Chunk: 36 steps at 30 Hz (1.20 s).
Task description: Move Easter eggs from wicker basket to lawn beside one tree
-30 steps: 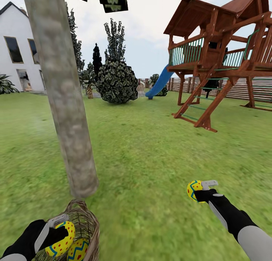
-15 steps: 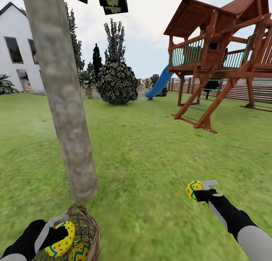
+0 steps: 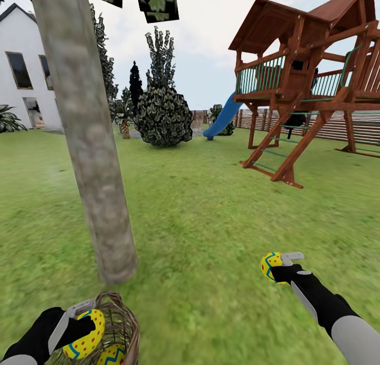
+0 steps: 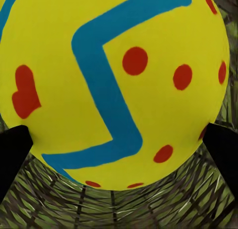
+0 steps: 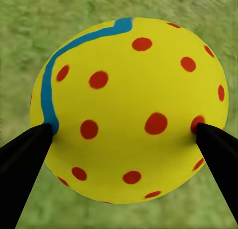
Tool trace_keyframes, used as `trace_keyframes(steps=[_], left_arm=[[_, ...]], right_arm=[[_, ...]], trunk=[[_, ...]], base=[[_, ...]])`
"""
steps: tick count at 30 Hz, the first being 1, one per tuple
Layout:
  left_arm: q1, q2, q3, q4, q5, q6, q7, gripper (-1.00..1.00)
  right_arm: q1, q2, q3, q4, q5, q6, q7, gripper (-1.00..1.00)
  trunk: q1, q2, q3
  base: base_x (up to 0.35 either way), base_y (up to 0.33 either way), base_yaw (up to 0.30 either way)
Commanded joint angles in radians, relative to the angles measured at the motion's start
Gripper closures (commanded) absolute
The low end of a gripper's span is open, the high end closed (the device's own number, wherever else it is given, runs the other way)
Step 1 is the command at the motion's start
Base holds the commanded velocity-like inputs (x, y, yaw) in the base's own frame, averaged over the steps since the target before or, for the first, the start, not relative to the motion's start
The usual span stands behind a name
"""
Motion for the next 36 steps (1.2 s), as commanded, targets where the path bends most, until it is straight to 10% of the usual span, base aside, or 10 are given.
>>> trace_keyframes(steps=[1,36], left_arm=[[0.0,0.0,0.003,-0.001,0.007,0.006,0.0,1.0],[0.0,-0.001,0.0,-0.001,0.005,0.006,-0.002,1.0]], right_arm=[[-0.001,-0.001,0.006,-0.002,-0.009,0.004,-0.003,1.0],[-0.001,0.019,0.006,0.023,-0.009,0.004,-0.004,1.0]], trunk=[[-0.004,0.007,0.002],[-0.138,0.252,0.112]], base=[[0.0,0.0,0.0],[0.0,0.0,0.0]])
